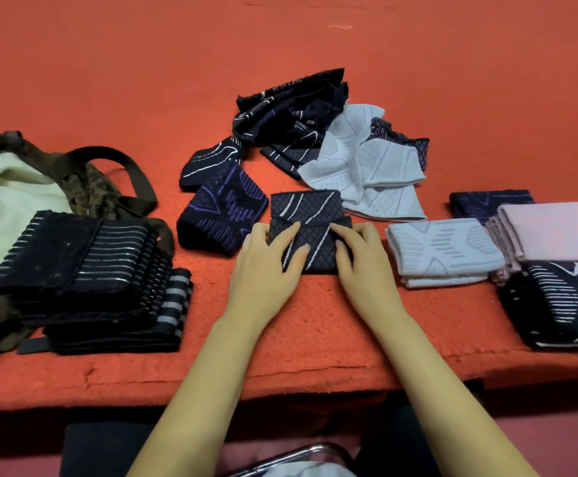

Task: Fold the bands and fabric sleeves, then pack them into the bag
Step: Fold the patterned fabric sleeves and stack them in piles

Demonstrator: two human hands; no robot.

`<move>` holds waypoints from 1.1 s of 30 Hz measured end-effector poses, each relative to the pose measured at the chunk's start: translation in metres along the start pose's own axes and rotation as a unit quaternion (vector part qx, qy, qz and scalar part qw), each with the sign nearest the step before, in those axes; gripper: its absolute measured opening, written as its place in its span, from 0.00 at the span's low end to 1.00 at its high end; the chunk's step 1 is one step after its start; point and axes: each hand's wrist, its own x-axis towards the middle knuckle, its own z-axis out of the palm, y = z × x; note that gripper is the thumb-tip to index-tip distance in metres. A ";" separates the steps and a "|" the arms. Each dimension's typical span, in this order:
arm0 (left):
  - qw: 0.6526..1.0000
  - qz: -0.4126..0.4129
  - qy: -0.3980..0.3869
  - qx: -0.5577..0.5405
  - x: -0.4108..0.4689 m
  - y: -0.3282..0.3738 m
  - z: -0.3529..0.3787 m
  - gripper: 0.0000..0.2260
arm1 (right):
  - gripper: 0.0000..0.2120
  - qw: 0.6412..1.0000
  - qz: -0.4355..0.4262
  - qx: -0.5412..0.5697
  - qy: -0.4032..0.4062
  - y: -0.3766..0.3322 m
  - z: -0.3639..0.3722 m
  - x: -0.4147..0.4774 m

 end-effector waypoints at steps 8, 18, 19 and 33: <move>0.990 -0.009 0.032 0.139 -0.001 0.000 0.007 0.30 | 0.24 0.998 0.003 -0.056 -0.016 -0.005 0.001 -0.002; 0.981 -0.015 0.058 0.186 -0.002 -0.001 0.008 0.29 | 0.21 0.983 -0.093 -0.155 -0.015 -0.001 0.005 -0.001; 0.981 -0.009 0.058 0.186 -0.002 -0.001 0.008 0.28 | 0.23 0.985 -0.098 -0.140 -0.033 0.000 0.005 -0.001; 0.987 0.036 0.048 0.146 -0.004 -0.005 0.008 0.20 | 0.26 0.989 -0.044 -0.080 -0.119 -0.006 0.000 -0.001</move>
